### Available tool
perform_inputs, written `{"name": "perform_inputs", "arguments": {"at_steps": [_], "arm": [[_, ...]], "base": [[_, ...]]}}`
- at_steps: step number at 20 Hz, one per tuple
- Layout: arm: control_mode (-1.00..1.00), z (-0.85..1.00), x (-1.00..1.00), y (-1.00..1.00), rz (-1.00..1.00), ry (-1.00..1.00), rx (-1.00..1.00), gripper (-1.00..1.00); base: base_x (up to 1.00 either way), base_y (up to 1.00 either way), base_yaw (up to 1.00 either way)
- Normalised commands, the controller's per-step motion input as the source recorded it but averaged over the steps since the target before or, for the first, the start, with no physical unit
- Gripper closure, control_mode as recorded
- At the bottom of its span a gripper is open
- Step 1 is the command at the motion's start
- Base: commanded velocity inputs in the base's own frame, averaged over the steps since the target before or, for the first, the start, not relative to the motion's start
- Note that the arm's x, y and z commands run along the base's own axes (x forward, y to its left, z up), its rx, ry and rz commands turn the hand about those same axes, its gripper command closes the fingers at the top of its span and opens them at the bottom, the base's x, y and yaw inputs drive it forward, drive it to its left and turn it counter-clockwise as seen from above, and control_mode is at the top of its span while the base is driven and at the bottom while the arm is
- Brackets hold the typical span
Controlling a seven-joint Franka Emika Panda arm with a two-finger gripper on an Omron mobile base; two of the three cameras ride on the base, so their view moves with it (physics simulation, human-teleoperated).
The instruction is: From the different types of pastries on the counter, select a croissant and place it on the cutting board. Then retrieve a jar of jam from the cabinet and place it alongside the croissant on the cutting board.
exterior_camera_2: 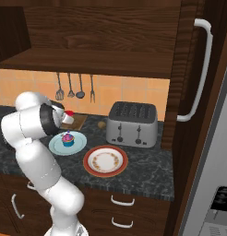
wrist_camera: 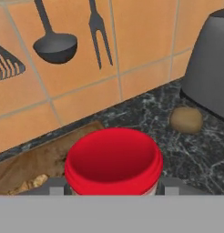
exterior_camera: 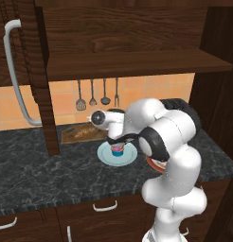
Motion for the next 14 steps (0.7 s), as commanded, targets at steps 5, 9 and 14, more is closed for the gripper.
{"name": "perform_inputs", "arguments": {"at_steps": [5,9,14], "arm": [[-1.0,-0.26,0.2,0.14,-0.02,-0.13,0.0,1.0],[-1.0,-0.17,0.14,0.01,-0.06,-0.08,0.0,1.0],[-1.0,-0.2,0.1,0.0,-0.03,0.0,0.0,1.0]], "base": [[0.0,0.0,0.0],[0.0,0.0,0.0],[0.0,0.0,0.0]]}}
